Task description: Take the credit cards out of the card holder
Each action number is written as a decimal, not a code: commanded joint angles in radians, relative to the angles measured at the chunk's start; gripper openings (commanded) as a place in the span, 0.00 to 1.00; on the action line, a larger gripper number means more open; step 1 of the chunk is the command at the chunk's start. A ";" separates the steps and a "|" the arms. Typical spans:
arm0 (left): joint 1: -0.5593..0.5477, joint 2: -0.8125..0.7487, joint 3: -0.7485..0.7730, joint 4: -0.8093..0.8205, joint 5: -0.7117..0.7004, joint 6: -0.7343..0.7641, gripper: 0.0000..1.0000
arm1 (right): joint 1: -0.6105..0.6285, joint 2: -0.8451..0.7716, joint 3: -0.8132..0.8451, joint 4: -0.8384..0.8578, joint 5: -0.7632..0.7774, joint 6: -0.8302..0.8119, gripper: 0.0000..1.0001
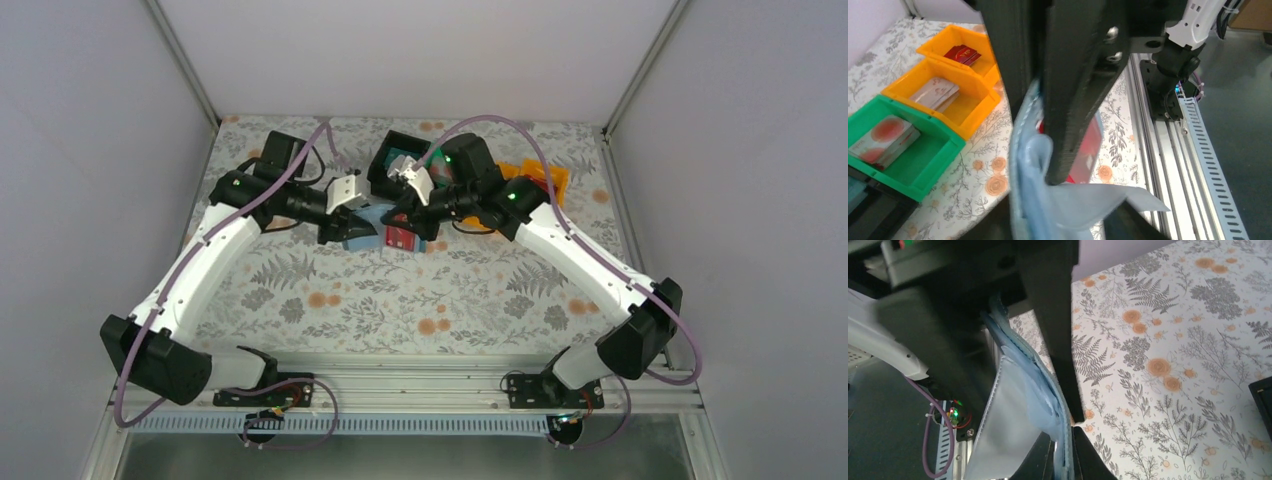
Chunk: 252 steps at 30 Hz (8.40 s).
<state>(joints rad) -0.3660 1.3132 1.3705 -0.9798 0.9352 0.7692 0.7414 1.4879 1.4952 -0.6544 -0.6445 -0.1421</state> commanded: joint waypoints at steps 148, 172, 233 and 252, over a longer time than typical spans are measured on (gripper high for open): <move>0.088 0.063 -0.010 0.180 0.251 -0.324 0.06 | -0.029 -0.072 -0.201 0.384 0.054 0.298 0.04; 0.009 -0.067 0.124 0.093 0.072 -0.408 0.51 | -0.066 -0.009 -0.055 0.236 0.140 0.335 0.04; 0.065 -0.064 0.004 0.161 0.222 -0.345 0.02 | -0.115 -0.168 -0.246 0.368 -0.114 0.180 0.31; 0.078 -0.057 0.025 0.052 0.251 -0.230 0.05 | -0.157 -0.199 -0.270 0.319 -0.255 0.120 0.04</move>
<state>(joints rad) -0.2935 1.2705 1.3815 -0.8734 1.1225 0.4591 0.6006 1.3067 1.2156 -0.3309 -0.8715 0.0032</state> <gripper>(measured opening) 0.026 0.078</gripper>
